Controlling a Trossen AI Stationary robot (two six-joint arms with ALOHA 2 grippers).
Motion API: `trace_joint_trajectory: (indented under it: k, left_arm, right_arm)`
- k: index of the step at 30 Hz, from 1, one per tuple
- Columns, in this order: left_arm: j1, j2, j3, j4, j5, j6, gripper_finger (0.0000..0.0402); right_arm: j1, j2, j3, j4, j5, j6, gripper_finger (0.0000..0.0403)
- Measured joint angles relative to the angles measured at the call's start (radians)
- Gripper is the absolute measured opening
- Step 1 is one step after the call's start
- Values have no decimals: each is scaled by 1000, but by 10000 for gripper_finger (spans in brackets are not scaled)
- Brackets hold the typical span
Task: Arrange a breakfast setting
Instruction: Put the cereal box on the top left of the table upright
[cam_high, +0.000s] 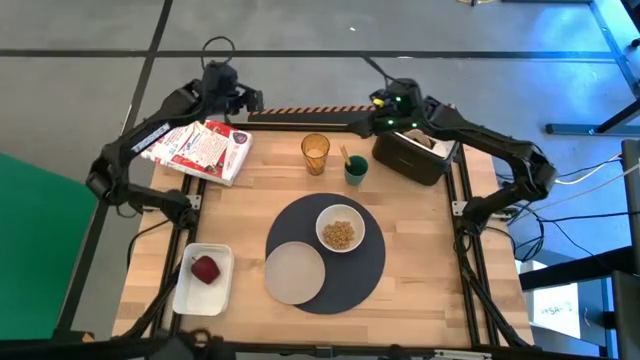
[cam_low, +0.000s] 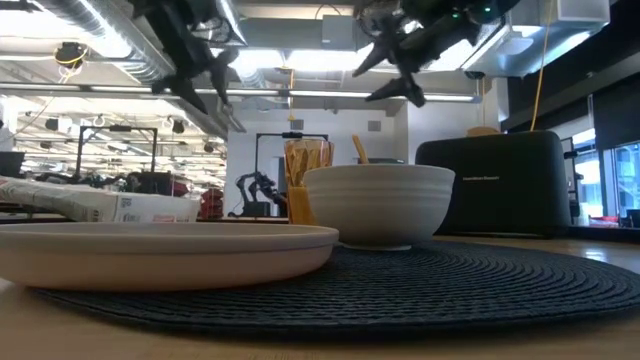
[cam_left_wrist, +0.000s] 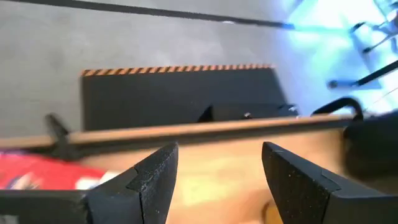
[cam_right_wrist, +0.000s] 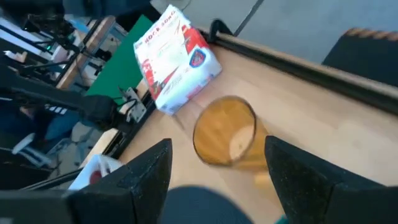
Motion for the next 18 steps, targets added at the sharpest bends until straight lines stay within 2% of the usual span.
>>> trace_joint_trajectory:
  k: [4, 6, 10, 14, 18]
  left_arm:
    - [-79, -59, 0, -150, -162, -65, 227]
    - [-109, -73, 0, -234, -203, -126, 227]
    - [-162, -80, -1, -374, -226, -277, 227]
    - [-217, -80, -55, -408, -272, -409, 227]
    - [-230, -89, -165, -403, -215, -543, 227]
  right_arm:
    - [48, 48, 59, 27, 44, -12, 246]
    - [66, 63, 86, 40, 70, -18, 246]
    - [93, 90, 126, 40, 139, -21, 246]
    - [106, 100, 143, 41, 157, -35, 246]
    - [114, 100, 144, 33, 144, -73, 246]
